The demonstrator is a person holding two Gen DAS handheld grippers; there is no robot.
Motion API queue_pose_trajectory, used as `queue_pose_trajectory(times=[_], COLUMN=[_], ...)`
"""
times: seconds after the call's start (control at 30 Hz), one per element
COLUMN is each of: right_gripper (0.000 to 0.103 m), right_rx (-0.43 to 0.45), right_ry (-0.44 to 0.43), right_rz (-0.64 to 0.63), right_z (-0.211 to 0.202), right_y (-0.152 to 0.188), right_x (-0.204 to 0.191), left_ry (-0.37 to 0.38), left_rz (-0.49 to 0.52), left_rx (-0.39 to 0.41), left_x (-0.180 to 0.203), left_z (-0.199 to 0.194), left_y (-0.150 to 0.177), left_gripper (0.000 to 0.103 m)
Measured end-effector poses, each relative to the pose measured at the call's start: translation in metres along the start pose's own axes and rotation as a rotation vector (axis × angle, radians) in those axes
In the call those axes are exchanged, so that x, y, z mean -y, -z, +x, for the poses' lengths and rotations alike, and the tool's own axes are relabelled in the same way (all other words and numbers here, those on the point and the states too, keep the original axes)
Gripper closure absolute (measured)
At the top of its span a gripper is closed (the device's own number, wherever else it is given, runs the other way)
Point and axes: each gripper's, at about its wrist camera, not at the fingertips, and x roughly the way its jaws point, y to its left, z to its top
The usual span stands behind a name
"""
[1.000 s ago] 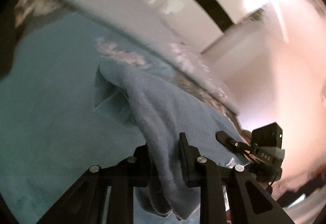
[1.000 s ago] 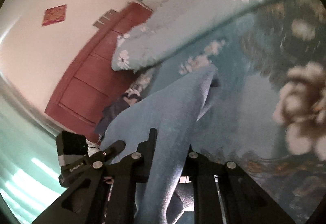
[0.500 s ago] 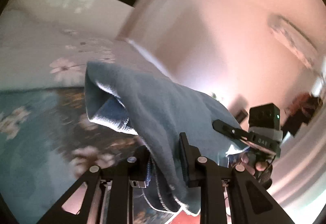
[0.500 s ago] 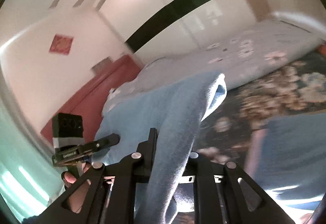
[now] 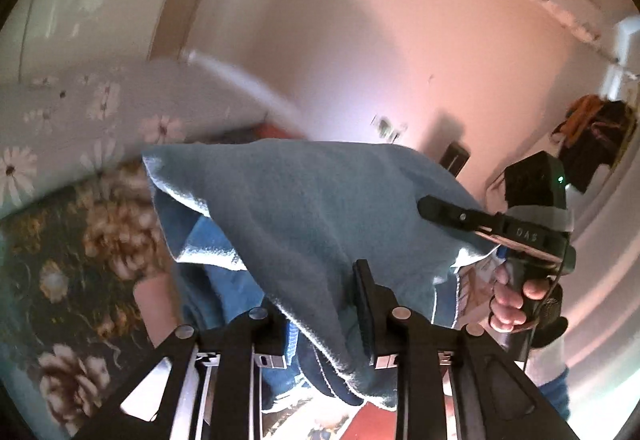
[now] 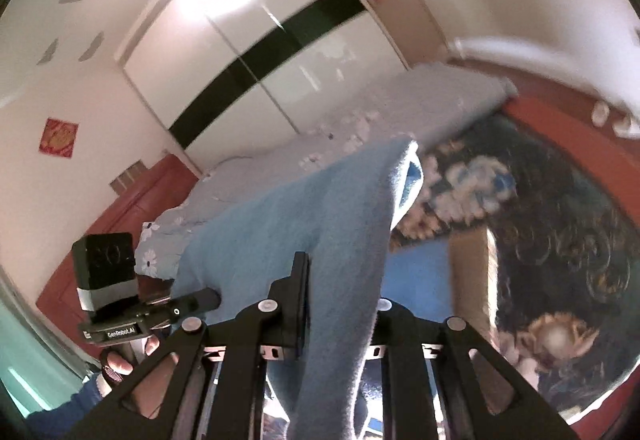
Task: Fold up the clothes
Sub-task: 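Carry the sweatshirt with both grippers and lower it onto the clothes stack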
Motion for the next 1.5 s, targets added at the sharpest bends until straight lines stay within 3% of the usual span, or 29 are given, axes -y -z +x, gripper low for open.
queue_pose_trajectory(times=[0.1, 0.23, 0.37, 0.4, 0.5, 0.53, 0.67, 0.73, 0.9, 1.13, 1.27, 1.5], right_gripper=[0.086, 0.084, 0.079, 0.075, 0.048, 0.045, 0.045, 0.045, 0.045, 0.045, 0.045, 0.044], right_rx=[-0.061, -0.058, -0.056, -0.057, -0.045, -0.023, 0.065, 0.086, 0.081, -0.012, -0.01, 0.122], right_ry=[0.021, -0.031, -0.014, -0.001, 0.105, 0.132, 0.242, 0.258, 0.238, 0.282, 0.293, 0.373], right_rz=[0.077, 0.152, 0.153, 0.146, 0.125, 0.116, 0.058, -0.005, -0.129, -0.157, -0.139, -0.135], right_z=[0.029, 0.048, 0.044, 0.043, 0.027, 0.017, -0.016, -0.023, -0.012, 0.017, 0.008, -0.02], right_y=[0.022, 0.042, 0.038, 0.037, 0.031, 0.03, 0.027, 0.026, 0.027, 0.048, 0.058, 0.084], right_x=[0.037, 0.061, 0.058, 0.056, 0.047, 0.043, 0.025, 0.006, -0.036, -0.033, -0.025, -0.051], left_ry=[-0.03, -0.04, -0.022, -0.027, -0.073, -0.093, -0.126, -0.132, -0.165, -0.172, -0.12, -0.094], left_rz=[-0.037, -0.088, -0.062, -0.042, -0.003, -0.003, 0.01, 0.059, 0.182, 0.189, 0.143, 0.149], left_rx=[-0.039, -0.049, -0.049, -0.043, -0.001, 0.027, 0.138, 0.154, 0.071, -0.034, -0.025, 0.04], left_x=[-0.022, -0.039, -0.028, -0.027, -0.025, -0.026, -0.021, -0.007, 0.021, 0.006, -0.001, 0.0], left_z=[0.024, 0.032, 0.025, 0.021, 0.003, -0.004, -0.03, -0.032, -0.011, 0.014, 0.011, -0.022], left_y=[0.014, 0.016, 0.015, 0.013, 0.005, 0.003, -0.007, -0.011, -0.002, 0.023, 0.025, 0.039], left_gripper=[0.075, 0.07, 0.07, 0.068, 0.064, 0.064, 0.061, 0.057, 0.052, 0.048, 0.043, 0.042])
